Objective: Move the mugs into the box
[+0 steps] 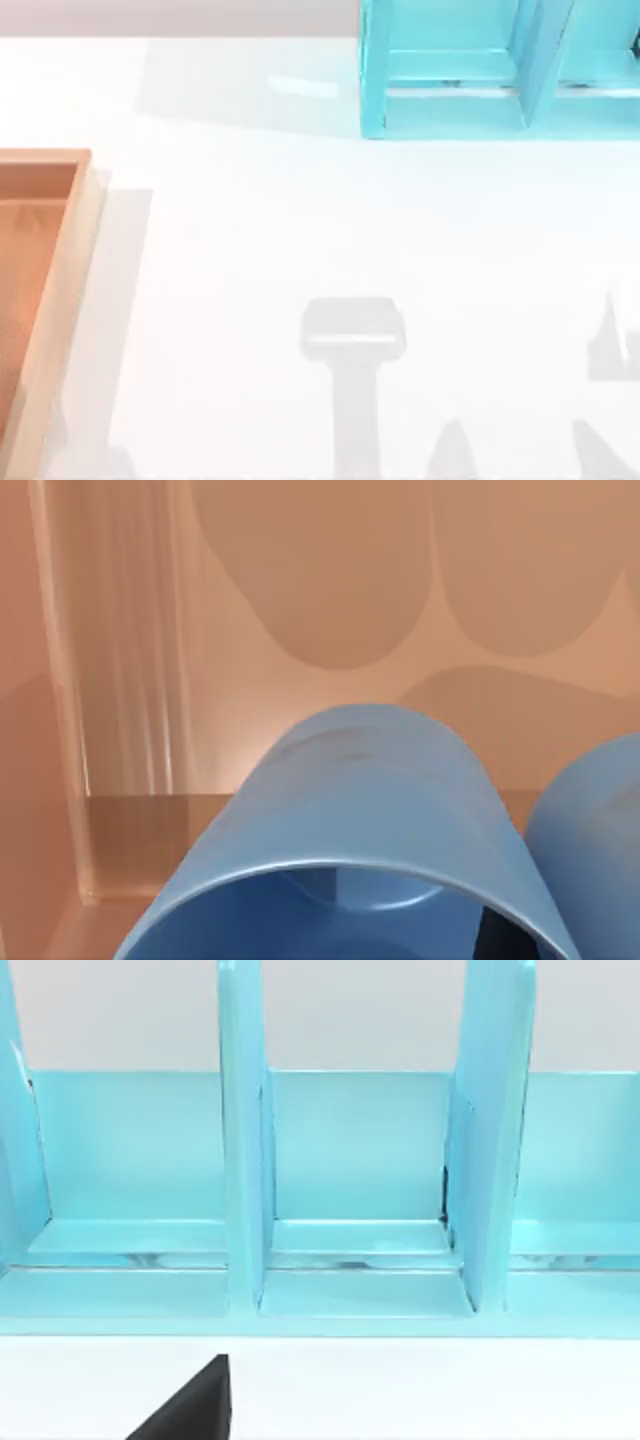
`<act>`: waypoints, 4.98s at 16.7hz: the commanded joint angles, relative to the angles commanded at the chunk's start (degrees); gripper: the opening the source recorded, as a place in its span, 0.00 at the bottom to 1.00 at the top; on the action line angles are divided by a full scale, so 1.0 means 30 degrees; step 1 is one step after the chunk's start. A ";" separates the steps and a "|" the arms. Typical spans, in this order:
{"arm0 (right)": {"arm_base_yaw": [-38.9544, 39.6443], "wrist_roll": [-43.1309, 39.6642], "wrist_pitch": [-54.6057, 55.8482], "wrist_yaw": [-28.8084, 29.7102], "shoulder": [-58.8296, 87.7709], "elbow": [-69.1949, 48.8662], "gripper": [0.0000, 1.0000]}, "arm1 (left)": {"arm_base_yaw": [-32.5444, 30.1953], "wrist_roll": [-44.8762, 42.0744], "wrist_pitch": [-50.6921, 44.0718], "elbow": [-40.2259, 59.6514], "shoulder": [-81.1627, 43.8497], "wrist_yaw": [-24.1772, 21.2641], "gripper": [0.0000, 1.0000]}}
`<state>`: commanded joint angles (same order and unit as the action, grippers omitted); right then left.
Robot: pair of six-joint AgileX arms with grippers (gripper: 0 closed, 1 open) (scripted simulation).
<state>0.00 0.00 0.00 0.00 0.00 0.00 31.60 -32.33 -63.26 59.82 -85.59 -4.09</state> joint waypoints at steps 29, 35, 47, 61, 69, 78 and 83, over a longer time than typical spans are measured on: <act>0.0000 0.0000 0.0000 0.0000 0.0000 0.0000 1.00 | -0.0010 0.0067 -0.5771 0.5686 -0.0036 0.0053 1.00; 0.0000 0.0000 0.0000 0.0000 0.0000 0.0000 1.00 | -0.0100 0.0119 -0.7597 0.7521 0.0083 0.0003 1.00; 0.0000 0.0000 0.0000 0.0000 0.0000 0.0000 1.00 | -0.1224 -0.2839 -0.2903 0.1930 0.0787 0.1617 1.00; 0.0000 0.0000 0.0000 0.0000 0.0000 0.0000 1.00 | -0.1084 -0.3061 0.3829 -0.2799 -0.0861 0.1634 1.00; 0.0000 0.0000 0.0000 0.0000 0.0000 0.0000 1.00 | -0.1040 -0.3112 0.5205 -0.3987 -0.1400 0.1632 0.92; 0.0000 0.0000 0.0000 0.0000 0.0000 0.0000 1.00 | -0.1040 -0.3112 0.5205 -0.3987 -0.1400 0.1632 0.25; 0.0000 0.0000 0.0000 0.0000 0.0000 0.0000 1.00 | -0.1040 -0.3112 0.5205 -0.3987 -0.1400 0.1632 0.00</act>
<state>0.00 0.00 0.00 0.00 0.00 0.00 28.48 -41.66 -47.64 47.86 -89.79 0.80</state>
